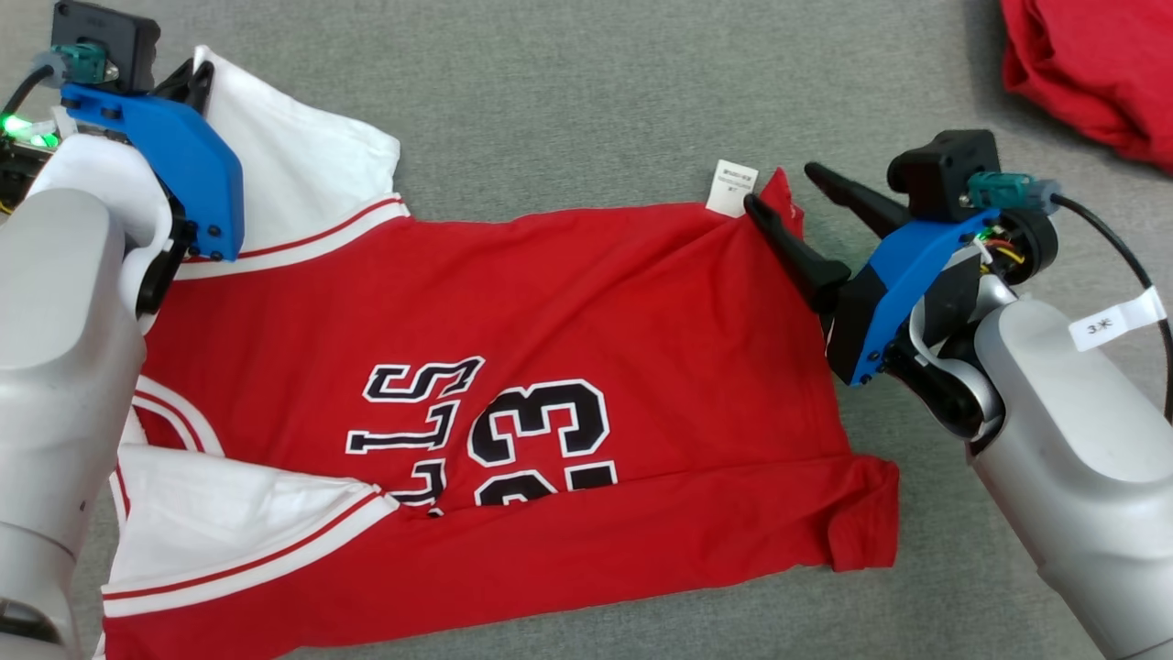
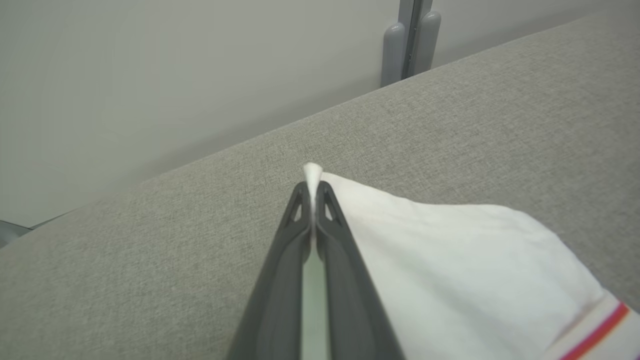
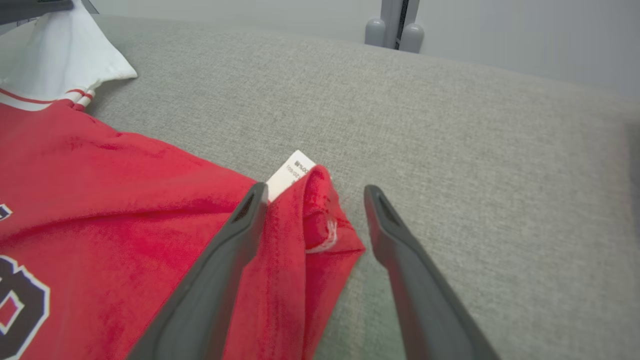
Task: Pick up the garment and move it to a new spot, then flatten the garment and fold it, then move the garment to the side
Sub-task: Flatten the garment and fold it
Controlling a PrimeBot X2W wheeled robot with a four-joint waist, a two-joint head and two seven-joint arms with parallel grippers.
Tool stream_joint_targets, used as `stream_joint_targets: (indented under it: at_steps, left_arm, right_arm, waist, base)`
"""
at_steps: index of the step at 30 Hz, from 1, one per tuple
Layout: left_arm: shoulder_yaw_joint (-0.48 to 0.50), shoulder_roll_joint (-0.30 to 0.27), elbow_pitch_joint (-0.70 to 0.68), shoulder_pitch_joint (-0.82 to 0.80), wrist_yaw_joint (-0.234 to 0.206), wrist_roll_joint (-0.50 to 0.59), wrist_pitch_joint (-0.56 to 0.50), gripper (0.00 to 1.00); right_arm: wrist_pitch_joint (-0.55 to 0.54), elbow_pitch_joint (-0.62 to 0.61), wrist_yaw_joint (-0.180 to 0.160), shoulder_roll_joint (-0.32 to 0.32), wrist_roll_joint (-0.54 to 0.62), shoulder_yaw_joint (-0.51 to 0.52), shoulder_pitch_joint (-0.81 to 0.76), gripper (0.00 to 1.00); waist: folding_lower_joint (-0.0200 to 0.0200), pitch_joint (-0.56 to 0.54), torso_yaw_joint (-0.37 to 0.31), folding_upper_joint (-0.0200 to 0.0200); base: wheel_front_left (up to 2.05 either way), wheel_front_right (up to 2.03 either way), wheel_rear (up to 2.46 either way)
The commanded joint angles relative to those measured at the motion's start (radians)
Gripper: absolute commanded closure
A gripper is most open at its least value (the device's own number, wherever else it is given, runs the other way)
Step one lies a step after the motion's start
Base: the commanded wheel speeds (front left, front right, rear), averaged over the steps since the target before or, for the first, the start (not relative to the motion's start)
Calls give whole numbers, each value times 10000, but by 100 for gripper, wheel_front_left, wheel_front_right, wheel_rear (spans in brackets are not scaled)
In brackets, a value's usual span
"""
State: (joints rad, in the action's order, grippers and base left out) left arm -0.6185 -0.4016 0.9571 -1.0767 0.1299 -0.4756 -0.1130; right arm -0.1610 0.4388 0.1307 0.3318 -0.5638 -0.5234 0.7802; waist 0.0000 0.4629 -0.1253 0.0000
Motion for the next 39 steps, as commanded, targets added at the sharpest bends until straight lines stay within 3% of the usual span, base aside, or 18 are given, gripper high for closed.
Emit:
stream_joint_targets:
  at_steps: [1,7,8,9,10,27,34,39]
  left_arm:
    - [-79,40,-3,-257,3,-58,116,100]
    - [-356,220,86,-434,3,-203,421,100]
    - [-398,239,103,-448,3,-258,485,100]
    - [-440,273,121,-455,3,-284,546,100]
    - [-480,302,144,-459,3,-322,590,100]
    - [-200,230,-264,544,-97,-1091,2848,100]
    - [-3,-34,-1467,2019,-288,-1400,3445,100]
    - [129,-346,-2917,3404,-765,-1575,3564,100]
  right_arm:
    - [-137,157,3,-1,-46,-51,-79,0]
    - [-583,824,4,-221,-380,-147,91,0]
    - [-590,904,4,-240,-409,-177,139,9]
    - [-524,997,3,-238,-414,-169,218,46]
    - [-403,1094,3,-261,-397,-123,277,100]
    - [2877,2599,3,-441,-178,361,-291,100]
    - [3681,2483,3,-379,-493,331,-1066,100]
    - [3975,2460,3,-368,-669,278,-1583,100]
  waist:
    - [0,41,94,0]
    - [0,80,344,0]
    - [0,76,371,0]
    - [0,70,399,0]
    - [0,57,425,0]
    - [0,-1030,840,0]
    - [0,-1607,937,0]
    - [0,-1852,1050,0]
  base:
    - [0,0,0]
    - [0,0,0]
    - [0,0,0]
    - [0,0,0]
    - [0,0,0]
    - [0,0,0]
    - [0,0,0]
    - [0,0,0]
